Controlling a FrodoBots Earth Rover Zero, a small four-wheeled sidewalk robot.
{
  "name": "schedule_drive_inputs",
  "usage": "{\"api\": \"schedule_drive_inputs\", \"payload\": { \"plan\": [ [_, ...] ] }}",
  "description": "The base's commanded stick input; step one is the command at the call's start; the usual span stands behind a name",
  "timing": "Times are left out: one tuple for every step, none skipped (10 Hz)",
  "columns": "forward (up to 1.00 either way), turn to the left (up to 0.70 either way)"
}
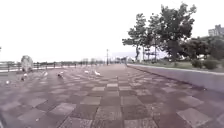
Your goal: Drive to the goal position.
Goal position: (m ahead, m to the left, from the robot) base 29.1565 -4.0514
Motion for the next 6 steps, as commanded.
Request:
{"api": "schedule_drive_inputs", "payload": {
  "plan": [
    [1.00, 0.16],
    [1.00, 0.00],
    [1.00, 0.00],
    [1.00, 0.00],
    [1.00, 0.00],
    [1.00, 0.00]
  ]
}}
